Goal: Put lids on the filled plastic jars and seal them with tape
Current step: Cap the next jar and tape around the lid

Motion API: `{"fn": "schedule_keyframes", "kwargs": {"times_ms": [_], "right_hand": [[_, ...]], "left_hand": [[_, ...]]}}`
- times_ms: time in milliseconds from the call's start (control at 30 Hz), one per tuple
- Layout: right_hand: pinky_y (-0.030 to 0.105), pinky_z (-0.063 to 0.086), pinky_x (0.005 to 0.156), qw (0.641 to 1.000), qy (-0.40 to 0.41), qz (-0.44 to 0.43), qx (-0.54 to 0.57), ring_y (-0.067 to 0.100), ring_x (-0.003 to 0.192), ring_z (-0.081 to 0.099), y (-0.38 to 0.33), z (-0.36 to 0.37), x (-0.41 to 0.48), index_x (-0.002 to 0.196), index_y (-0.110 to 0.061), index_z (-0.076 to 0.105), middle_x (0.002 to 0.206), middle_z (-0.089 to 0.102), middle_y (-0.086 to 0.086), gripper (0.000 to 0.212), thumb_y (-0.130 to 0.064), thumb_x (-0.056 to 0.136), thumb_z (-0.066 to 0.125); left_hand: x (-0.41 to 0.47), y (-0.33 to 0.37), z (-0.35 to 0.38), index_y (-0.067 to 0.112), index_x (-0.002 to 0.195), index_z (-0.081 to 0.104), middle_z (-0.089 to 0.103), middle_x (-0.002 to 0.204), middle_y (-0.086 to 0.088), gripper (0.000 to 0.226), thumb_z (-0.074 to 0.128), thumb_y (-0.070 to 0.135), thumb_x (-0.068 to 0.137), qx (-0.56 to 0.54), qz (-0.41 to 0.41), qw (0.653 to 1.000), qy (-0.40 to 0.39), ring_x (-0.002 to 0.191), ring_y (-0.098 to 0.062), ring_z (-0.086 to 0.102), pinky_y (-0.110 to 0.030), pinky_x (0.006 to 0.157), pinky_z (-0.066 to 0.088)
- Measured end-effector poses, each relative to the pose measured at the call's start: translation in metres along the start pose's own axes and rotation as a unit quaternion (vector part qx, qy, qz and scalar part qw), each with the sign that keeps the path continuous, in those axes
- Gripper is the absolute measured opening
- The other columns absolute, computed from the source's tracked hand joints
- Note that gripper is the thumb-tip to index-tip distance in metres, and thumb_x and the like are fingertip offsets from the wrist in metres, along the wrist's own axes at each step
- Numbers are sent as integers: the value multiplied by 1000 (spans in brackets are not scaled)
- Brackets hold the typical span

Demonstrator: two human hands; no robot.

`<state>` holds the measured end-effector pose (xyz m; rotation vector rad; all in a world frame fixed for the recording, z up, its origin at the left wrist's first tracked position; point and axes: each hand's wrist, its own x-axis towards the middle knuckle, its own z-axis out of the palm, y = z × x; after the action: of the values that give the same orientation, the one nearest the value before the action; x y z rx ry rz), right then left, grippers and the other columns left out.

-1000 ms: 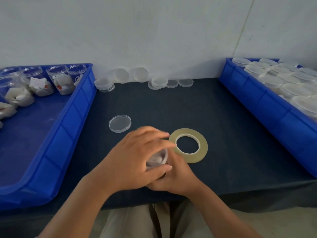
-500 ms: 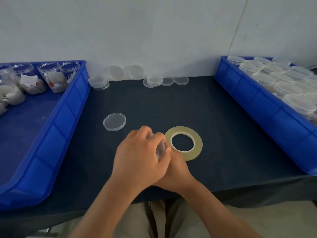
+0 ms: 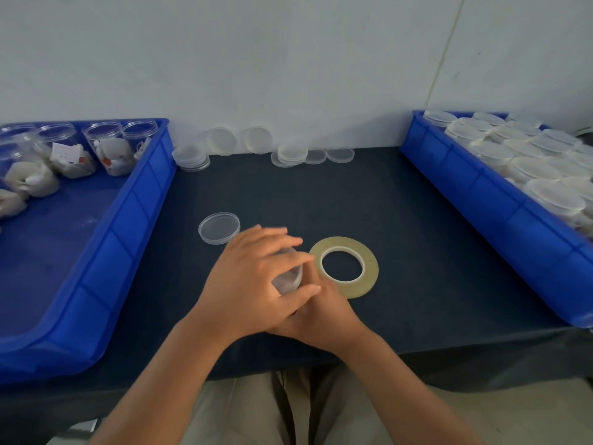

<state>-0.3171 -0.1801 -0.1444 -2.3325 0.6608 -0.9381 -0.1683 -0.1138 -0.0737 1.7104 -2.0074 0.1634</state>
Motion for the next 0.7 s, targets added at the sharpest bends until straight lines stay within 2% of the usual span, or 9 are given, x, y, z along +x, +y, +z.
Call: {"fn": "schedule_keyframes", "kwargs": {"times_ms": [67,133,233,300,367,467,567,633,700], "right_hand": [[33,41,120,991,-118,56,-21,4,148,36,15,-16,-2,159,-40,21,161,35,-16,115,-77,68,82],[32,18,126,972,-168,128,-103,4,157,12,35,-34,-8,164,-42,3,171,12,-19,126,-84,69,74],[31,34,118,942,-145,189,-235,9,152,26,50,-53,-15,161,-27,33,168,23,-15,97,-79,84,61],[29,51,96,930,-129,175,-298,8,136,47,53,-57,-16,142,-25,58,154,41,-17,70,-74,93,51],[26,52,83,927,-114,163,-318,8,122,55,52,-60,-17,122,-25,68,141,49,-18,55,-70,96,50],[26,49,73,923,-115,164,-330,8,103,59,44,-65,-20,98,-30,61,116,58,-18,47,-76,92,49],[22,38,53,935,-79,210,-276,6,65,59,24,-66,-19,85,-39,48,75,60,-15,46,-84,86,42],[19,36,49,953,-11,251,-169,5,58,60,7,-65,-16,84,-39,46,69,62,-13,48,-86,86,36],[19,38,48,960,48,273,-46,1,60,59,-11,-65,-13,82,-35,47,74,63,-19,55,-85,87,24]], "left_hand": [[-7,1,2,27,129,71,60,143,2,70,60,78,83,29,-51,997,42,136,-19,52,-42,111,44],[-18,1,6,23,127,65,57,137,-1,76,65,82,78,6,-111,988,105,126,-19,54,-35,100,48],[-30,-7,16,14,118,67,62,130,2,67,68,72,83,-50,-124,977,168,121,-15,60,-24,92,51],[-30,-16,23,8,113,71,67,132,-4,57,68,59,88,-86,-97,974,184,131,-20,61,-21,99,50],[-25,-25,28,1,113,71,67,135,-13,54,68,49,90,-129,-78,971,183,138,-28,57,-14,107,45],[-17,-35,37,-2,113,69,64,138,-15,52,66,46,93,-159,-67,970,173,143,-33,51,-14,112,40],[-9,-38,41,-1,115,67,61,142,-14,56,61,52,98,-177,-55,971,153,148,-32,46,-18,113,41],[-5,-38,40,4,120,66,56,149,-10,57,61,56,97,-177,-68,974,122,153,-28,39,-33,117,43],[-4,-34,33,15,132,63,41,163,-6,64,60,66,93,-130,-109,981,94,159,-24,25,-47,125,29]]}}
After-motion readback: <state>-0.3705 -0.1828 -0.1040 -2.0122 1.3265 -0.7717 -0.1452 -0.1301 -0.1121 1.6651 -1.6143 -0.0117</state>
